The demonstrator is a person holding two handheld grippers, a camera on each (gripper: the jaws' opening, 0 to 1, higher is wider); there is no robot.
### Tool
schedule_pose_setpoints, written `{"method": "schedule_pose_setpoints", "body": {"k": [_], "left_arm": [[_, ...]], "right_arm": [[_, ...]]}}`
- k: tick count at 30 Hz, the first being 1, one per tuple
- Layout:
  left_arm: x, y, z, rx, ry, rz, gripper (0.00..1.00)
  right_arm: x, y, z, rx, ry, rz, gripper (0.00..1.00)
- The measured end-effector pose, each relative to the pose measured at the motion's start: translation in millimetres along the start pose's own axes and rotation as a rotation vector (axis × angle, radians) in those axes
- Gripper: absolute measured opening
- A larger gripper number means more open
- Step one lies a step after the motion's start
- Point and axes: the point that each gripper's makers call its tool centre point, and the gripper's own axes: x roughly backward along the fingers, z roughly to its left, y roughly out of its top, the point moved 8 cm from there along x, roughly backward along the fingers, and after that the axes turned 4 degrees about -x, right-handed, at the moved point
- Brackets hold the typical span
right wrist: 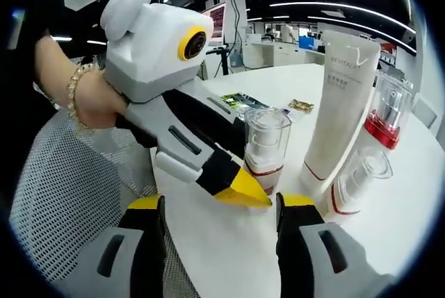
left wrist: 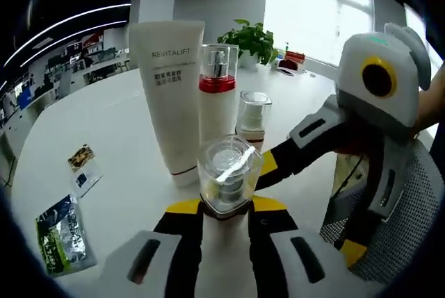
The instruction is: Arrange the skincare products in the storage area until every visible bottle or jar stands upright without overlapping.
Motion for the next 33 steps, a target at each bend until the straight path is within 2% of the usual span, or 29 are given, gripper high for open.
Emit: {"method": "schedule_pose_setpoints", "body": {"k": [1,2,3,9,14,18,21,26,31,33], "left_arm": [[0,-0.3,2.2,-0.019,-0.039,0.006,0.19],[0,-0.3,3.2,-0.023,-0.046,0.008,0.19],[0,0.1,7.9,-0.059,-0.099,0.008,0.19],[-3,4.3,21.4,-0.217,-0.258,0.031,0.19],[-7,5.6,27.9,-0.281,-0.341,0.015,0.19],[-11,0.9,31.8,-0.292,-0.386,0.038,0.19],[-12,-1.7,33.7,-0.287,-0.389,0.047,0.2],[-10,1.2,33.1,-0.263,-0.357,0.037,0.31],[-4,3.9,30.9,-0.237,-0.278,0.018,0.32],[-1,5.1,26.0,-0.235,-0.21,0.03,0.32]], "right_arm": [[1,-0.9,0,-0.001,-0.002,0.002,0.64],[2,-2.0,0,-0.004,-0.002,0.003,0.64],[2,-2.8,0,-0.006,-0.003,0.004,0.64],[3,-4.4,0,-0.013,-0.009,0.01,0.64],[3,-3.9,0,-0.012,-0.011,0.013,0.64],[3,-5.4,0,-0.016,-0.014,0.02,0.64],[3,-5.6,0,-0.019,-0.016,0.022,0.64],[3,-6.3,-1,-0.022,-0.017,0.029,0.64],[2,-6.3,1,-0.021,-0.01,0.034,0.64],[2,-6.8,1,-0.02,-0.008,0.038,0.64]]}}
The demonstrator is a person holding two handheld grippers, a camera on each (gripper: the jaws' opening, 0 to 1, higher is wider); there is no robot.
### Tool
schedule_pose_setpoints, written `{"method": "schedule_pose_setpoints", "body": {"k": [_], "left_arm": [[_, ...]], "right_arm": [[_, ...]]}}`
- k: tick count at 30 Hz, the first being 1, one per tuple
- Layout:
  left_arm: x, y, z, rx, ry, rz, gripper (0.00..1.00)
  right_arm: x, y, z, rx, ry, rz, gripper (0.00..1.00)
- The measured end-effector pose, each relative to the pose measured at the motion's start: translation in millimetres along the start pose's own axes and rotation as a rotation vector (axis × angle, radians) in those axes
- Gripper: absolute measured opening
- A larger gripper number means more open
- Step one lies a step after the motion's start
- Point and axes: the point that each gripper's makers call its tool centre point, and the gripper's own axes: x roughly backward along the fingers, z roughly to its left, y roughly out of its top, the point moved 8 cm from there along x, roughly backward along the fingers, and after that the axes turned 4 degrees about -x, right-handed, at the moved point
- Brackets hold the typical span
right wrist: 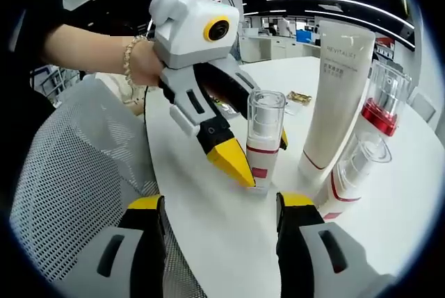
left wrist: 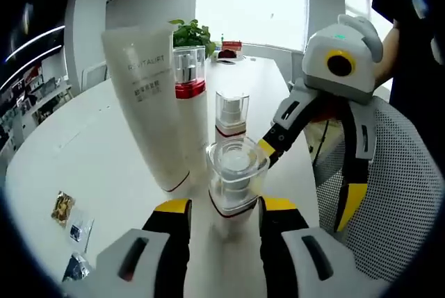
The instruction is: Arrange the skincare products in the storage area until every visible bottle or jar stands upright without overlapping.
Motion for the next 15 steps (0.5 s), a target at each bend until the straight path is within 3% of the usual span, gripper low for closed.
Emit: {"method": "schedule_pose_setpoints", "body": {"k": [6,9,15], "left_arm": [[5,-2.2,-13.4,0.123,0.197,0.038,0.32],[7,-2.5,-20.5,0.182,0.247,0.032,0.3],[6,1.0,-26.1,0.221,0.316,0.025,0.24]], "right_arm": [[0,-1.9,-1,-0.008,0.005,0.003,0.64],[0,-2.3,-1,-0.008,0.005,0.005,0.64],[0,-3.8,-1,-0.01,0.007,0.009,0.64]]}}
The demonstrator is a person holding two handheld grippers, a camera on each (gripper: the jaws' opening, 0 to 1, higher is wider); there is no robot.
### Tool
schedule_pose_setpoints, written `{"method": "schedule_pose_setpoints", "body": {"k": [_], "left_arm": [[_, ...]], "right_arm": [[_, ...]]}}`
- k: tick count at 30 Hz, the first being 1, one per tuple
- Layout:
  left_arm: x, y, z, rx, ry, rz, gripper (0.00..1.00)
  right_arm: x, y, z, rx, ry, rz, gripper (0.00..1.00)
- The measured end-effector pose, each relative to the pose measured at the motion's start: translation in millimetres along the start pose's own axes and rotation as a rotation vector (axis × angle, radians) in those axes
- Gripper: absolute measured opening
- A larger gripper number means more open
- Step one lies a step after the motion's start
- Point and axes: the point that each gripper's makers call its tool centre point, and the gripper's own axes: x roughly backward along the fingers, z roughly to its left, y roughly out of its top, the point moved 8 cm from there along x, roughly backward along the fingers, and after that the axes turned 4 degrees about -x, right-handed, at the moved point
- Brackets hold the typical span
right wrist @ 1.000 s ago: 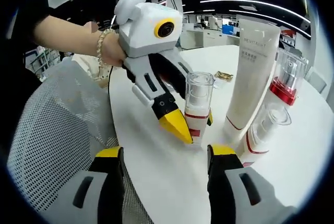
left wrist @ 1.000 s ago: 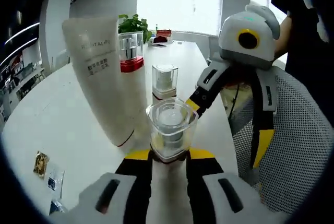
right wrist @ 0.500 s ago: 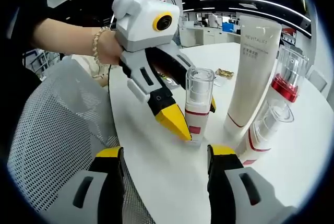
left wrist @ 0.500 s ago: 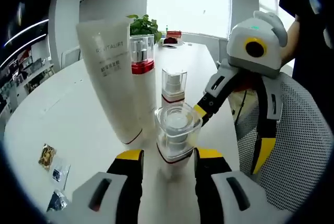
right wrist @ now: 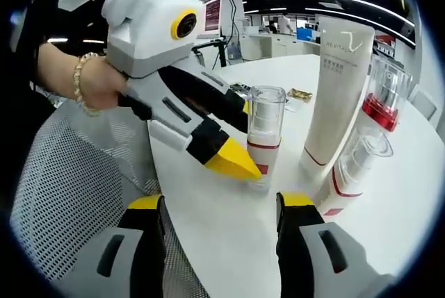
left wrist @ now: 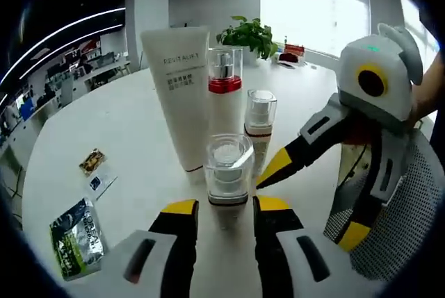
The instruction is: Arrange the skincare products in the storage area until every visible bottle or jar stands upright without overlapping.
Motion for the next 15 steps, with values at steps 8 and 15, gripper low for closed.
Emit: {"method": "schedule_pose_setpoints", "body": {"k": [8,15], "left_arm": [[-3.5,3.3,-3.9,-0.027,0.011,0.009,0.16],[-3.2,6.7,-2.5,-0.113,-0.042,-0.01,0.17]], "right_arm": [[1.2,0.3,0.2,-0.003,-0.004,-0.003,0.64],[2.2,-0.7,0.1,-0.006,-0.004,-0.007,0.64]]}}
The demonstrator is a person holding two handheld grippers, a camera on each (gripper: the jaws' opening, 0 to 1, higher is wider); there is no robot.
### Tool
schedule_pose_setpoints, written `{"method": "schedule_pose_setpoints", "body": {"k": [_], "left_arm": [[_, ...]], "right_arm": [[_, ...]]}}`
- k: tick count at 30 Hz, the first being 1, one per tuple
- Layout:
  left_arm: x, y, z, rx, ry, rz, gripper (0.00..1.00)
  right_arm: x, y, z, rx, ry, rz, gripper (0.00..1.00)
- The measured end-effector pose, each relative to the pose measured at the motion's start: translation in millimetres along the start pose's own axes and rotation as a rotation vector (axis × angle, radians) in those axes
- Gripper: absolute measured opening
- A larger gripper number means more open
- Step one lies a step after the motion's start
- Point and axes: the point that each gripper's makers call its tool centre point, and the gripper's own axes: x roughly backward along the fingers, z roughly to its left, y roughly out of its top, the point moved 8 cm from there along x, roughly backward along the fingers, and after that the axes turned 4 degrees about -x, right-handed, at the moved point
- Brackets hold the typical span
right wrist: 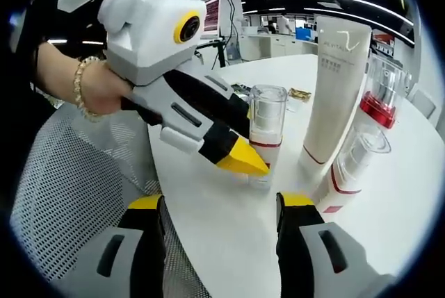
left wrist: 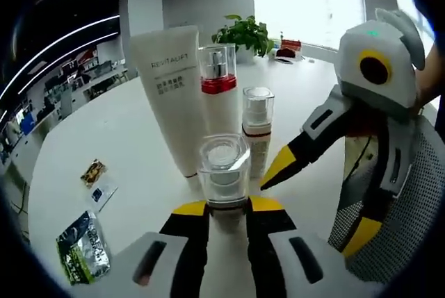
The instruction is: Arrange the skincare products in the storage area until every visible bottle or jar stands upright without overlapping.
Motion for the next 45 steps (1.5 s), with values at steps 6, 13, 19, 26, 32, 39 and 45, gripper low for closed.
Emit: {"method": "schedule_pose_setpoints", "body": {"k": [6,13,19,26,32,39,45], "left_arm": [[-4,0.5,12.4,-0.035,-0.143,-0.019,0.17],[-15,1.1,29.2,-0.129,-0.286,-0.043,0.17],[-25,3.3,38.2,-0.178,-0.396,-0.068,0.17],[-32,4.6,46.2,-0.203,-0.474,-0.088,0.17],[-37,8.3,43.7,-0.212,-0.492,-0.096,0.17],[-44,8.9,46.8,-0.239,-0.528,-0.108,0.16],[-46,10.3,44.7,-0.243,-0.551,-0.128,0.16]], "right_arm": [[2,1.0,0,-0.007,-0.001,-0.01,0.64],[8,-1.5,0,-0.023,-0.003,-0.011,0.64],[16,-5.8,-2,-0.037,-0.016,-0.013,0.63],[23,-11.0,-4,-0.059,-0.035,-0.008,0.63],[24,-15.4,-4,-0.076,-0.043,0.001,0.63],[25,-14.1,-8,-0.08,-0.049,-0.001,0.63],[24,-15.7,-12,-0.088,-0.055,0.002,0.63]]}}
